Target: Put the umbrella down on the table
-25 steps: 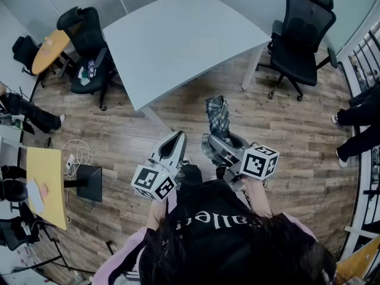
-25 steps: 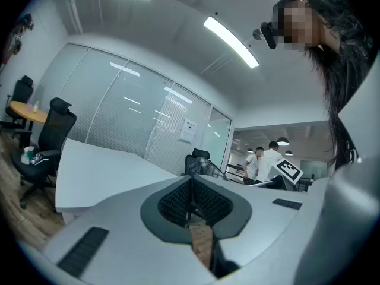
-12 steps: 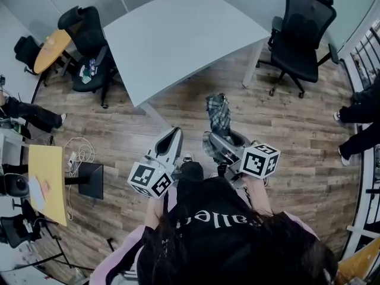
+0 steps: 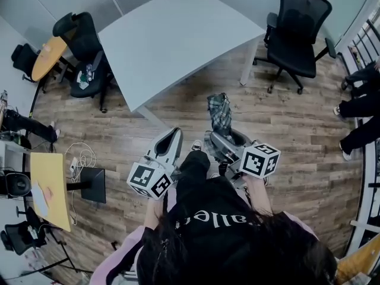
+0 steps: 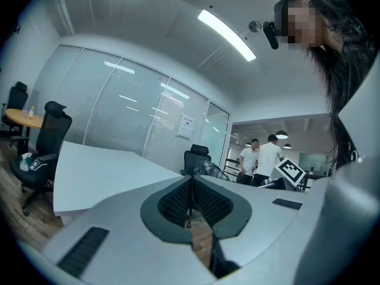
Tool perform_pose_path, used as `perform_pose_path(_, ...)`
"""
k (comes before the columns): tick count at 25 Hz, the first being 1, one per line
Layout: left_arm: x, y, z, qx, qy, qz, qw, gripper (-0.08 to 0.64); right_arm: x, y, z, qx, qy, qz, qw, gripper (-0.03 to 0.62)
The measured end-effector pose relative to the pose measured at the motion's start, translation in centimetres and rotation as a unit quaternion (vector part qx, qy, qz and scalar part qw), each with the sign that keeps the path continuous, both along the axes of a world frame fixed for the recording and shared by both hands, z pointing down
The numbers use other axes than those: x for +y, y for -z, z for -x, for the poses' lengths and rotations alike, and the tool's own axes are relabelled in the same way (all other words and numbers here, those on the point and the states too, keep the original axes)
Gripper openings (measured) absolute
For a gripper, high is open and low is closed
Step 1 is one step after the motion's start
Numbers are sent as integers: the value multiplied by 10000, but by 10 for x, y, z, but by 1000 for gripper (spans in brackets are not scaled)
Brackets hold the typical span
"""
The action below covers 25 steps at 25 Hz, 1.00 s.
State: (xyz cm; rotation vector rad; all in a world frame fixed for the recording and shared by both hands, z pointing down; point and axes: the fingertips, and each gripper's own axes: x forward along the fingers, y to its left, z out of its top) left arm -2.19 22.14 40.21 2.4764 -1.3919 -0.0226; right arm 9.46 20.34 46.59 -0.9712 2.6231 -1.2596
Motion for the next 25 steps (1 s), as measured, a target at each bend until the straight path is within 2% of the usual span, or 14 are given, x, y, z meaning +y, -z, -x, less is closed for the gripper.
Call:
perform_pose_path(6,-21,-8,3,-6,-12,65,10000,28,-19,-7,-4,37,-108,58,9999,229)
perform_pose_path(11,-53,-11,5,144,-57,62,9999,28,-50,-11,-3,180,-140,88,9997,227)
perform_pose_path(25,-201,-11,59,254,-178,40,9995,28,-188,-11,41,471,-336,177,9982,228)
